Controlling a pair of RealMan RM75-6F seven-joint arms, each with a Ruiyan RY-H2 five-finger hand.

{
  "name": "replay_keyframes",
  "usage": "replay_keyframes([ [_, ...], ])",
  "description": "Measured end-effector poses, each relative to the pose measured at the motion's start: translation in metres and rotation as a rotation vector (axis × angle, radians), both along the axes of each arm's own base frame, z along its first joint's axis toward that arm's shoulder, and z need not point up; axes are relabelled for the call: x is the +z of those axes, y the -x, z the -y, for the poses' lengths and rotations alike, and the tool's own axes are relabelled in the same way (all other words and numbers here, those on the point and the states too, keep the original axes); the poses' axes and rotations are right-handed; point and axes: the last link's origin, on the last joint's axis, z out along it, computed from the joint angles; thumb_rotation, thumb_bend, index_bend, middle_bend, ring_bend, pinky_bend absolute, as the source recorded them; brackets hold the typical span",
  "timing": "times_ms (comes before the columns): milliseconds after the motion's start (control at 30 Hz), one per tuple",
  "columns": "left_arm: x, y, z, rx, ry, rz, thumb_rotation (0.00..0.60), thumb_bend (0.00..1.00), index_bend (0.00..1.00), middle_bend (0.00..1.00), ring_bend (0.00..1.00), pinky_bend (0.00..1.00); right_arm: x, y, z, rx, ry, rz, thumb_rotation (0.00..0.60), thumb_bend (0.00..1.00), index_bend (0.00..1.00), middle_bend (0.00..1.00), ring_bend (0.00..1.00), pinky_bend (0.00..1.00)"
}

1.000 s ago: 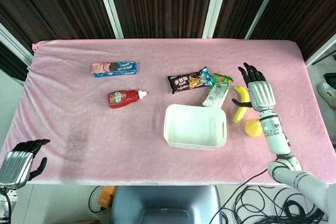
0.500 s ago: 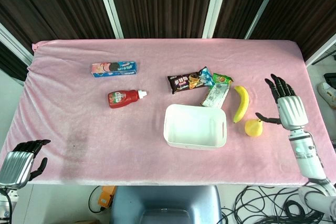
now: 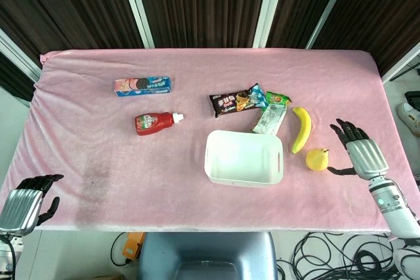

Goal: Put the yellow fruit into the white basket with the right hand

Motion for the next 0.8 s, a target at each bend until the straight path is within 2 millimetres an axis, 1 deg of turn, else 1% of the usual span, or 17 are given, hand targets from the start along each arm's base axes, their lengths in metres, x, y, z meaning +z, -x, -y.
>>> replay_keyframes([
  [100,0.000,0.000,0.000,0.001,0.002,0.000,0.600,0.45,0.29,0.34,0.31,0.35,-0.005,0.003,0.003,-0.033,-0.024,-0.027,0.600,0.21,0.07,0.06,0.12,0.32],
  [200,0.000,0.000,0.000,0.000,0.001,0.000,0.600,0.45,0.29,0.34,0.31,0.34,-0.013,0.008,0.007,-0.079,-0.055,-0.082,0.600,0.21,0.08,0.09,0.15,0.34],
  [267,0.001,0.000,0.000,0.000,-0.001,0.003,0.600,0.45,0.29,0.34,0.31,0.35,-0.021,0.010,0.012,-0.106,-0.074,-0.110,0.600,0.21,0.10,0.12,0.17,0.35],
  [400,0.002,0.001,0.000,0.001,-0.006,0.006,0.600,0.45,0.29,0.34,0.31,0.35,-0.043,0.015,0.024,-0.161,-0.110,-0.128,0.600,0.21,0.15,0.16,0.20,0.37],
  [533,0.002,0.000,0.001,-0.001,-0.007,0.007,0.600,0.45,0.29,0.34,0.31,0.35,-0.054,0.016,0.031,-0.163,-0.114,-0.146,0.600,0.21,0.21,0.21,0.26,0.42],
  [600,0.002,0.000,0.001,-0.002,-0.006,0.006,0.600,0.45,0.29,0.34,0.31,0.35,-0.058,0.016,0.033,-0.164,-0.115,-0.150,0.600,0.21,0.27,0.25,0.31,0.47],
  [700,0.002,0.000,0.000,-0.002,-0.006,0.006,0.600,0.45,0.29,0.34,0.31,0.35,-0.063,0.016,0.036,-0.156,-0.108,-0.152,0.600,0.21,0.44,0.36,0.44,0.60],
  [767,0.002,0.000,0.001,-0.001,-0.007,0.007,0.600,0.45,0.29,0.34,0.31,0.35,-0.066,0.015,0.037,-0.144,-0.098,-0.151,0.600,0.26,0.58,0.44,0.55,0.70],
  [800,0.002,0.000,0.001,-0.002,-0.008,0.008,0.600,0.45,0.29,0.34,0.31,0.35,-0.066,0.015,0.037,-0.134,-0.088,-0.149,0.600,0.29,0.62,0.46,0.57,0.72],
])
